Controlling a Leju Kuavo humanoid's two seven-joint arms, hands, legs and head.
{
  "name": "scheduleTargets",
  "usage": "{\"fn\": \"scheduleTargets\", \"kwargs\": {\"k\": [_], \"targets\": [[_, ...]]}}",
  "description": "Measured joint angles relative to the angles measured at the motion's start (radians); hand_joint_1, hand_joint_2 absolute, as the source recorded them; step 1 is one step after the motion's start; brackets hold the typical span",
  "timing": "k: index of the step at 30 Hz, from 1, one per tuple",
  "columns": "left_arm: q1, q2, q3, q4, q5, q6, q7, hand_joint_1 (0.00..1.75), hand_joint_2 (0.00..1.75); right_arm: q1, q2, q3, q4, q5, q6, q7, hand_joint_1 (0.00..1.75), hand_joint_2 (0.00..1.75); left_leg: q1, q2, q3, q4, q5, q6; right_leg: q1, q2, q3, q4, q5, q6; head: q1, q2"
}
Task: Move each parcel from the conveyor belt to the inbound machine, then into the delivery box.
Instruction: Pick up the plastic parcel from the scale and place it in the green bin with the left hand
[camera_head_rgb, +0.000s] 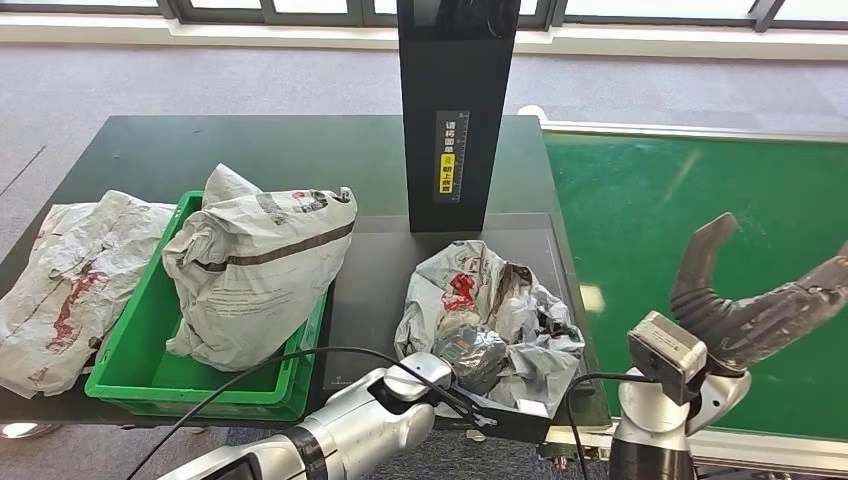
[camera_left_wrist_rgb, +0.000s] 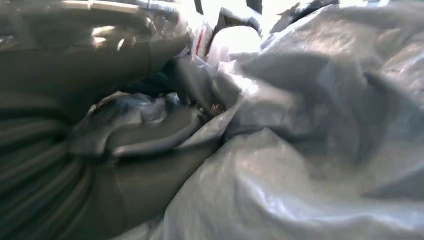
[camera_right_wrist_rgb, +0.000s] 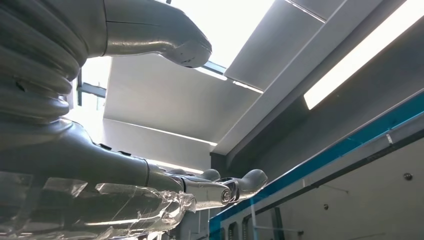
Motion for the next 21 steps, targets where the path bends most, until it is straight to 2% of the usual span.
{"fn": "scheduleTargets", "kwargs": {"k": [2, 6, 7, 10, 12, 14, 17, 19, 21], "targets": [[0.0, 0.0, -0.008, 0.003, 0.006, 0.073, -0.01, 1.75, 1.75, 0.0, 0.0, 0.0, 0.003, 0.004, 0.0, 0.0, 0.0, 1.75, 0.0, 0.0, 0.0, 0.0, 0.0, 0.0, 0.0, 0.0, 0.0, 0.0, 0.0, 0.0, 0.0, 0.0], [0.005, 0.0, -0.01, 0.007, -0.014, 0.366, -0.007, 1.75, 1.75, 0.001, 0.0, 0.0, 0.004, 0.01, 0.0, 0.0, 0.0, 1.75, 0.0, 0.0, -0.001, 0.0, 0.001, -0.001, 0.0, 0.0, -0.002, 0.0, 0.0, 0.0, 0.0, 0.0], [0.003, 0.0, -0.01, 0.008, -0.019, 0.415, -0.005, 1.75, 1.75, 0.001, 0.0, 0.0, 0.004, 0.01, 0.0, 0.0, 0.0, 1.75, 0.0, 0.0, -0.001, 0.0, 0.001, -0.001, 0.0, 0.0, -0.002, 0.0, 0.0, 0.0, 0.0, 0.0], [0.001, 0.0, -0.008, 0.005, -0.045, 0.472, 0.001, 1.75, 1.75, 0.001, 0.0, 0.0, 0.005, 0.01, 0.0, 0.0, 0.0, 1.75, 0.0, 0.0, -0.001, 0.0, 0.001, -0.001, 0.0, 0.0, -0.002, 0.0, 0.0, 0.0, 0.0, 0.0], [0.014, 0.002, 0.018, -0.027, -0.156, 0.502, 0.015, 1.75, 1.75, 0.001, 0.0, 0.0, 0.005, 0.01, 0.0, 0.0, 0.0, 1.75, 0.0, 0.0, -0.002, 0.0, 0.001, -0.001, 0.0, 0.0, -0.003, 0.0, 0.0, 0.0, 0.0, 0.0], [0.047, 0.005, 0.096, -0.109, -0.369, 0.529, 0.027, 1.75, 1.75, 0.002, 0.0, 0.0, 0.005, 0.01, 0.0, 0.0, 0.0, 1.75, 0.0, 0.0, -0.002, 0.0, 0.0, -0.001, 0.0, 0.0, -0.003, 0.0, 0.0, 0.0, 0.0, 0.0], [0.127, 0.006, 0.256, -0.291, -0.674, 0.54, 0.026, 1.75, 1.75, 0.002, -0.001, -0.002, 0.005, 0.01, 0.0, 0.0, 0.0, 1.75, 0.0, 0.002, -0.003, 0.0, -0.001, -0.001, 0.0, 0.002, -0.004, 0.0, 0.0, -0.001, 0.0, 0.0], [0.171, 0.011, 0.348, -0.421, -0.771, 0.541, 0.024, 1.75, 1.75, 0.002, -0.001, -0.002, 0.005, 0.009, 0.0, 0.0, 0.0, 1.75, 0.0, 0.004, -0.003, 0.0, -0.002, -0.001, 0.0, 0.005, -0.005, 0.0, -0.001, -0.001, 0.0, 0.0], [0.202, 0.022, 0.423, -0.548, -0.792, 0.542, 0.029, 1.75, 1.75, 0.002, -0.001, -0.005, 0.005, 0.008, 0.0, 0.0, 0.0, 1.75, 0.0, 0.005, -0.003, 0.0, -0.002, -0.001, 0.0, 0.006, -0.006, 0.0, -0.001, -0.001, 0.0, 0.0]]}}
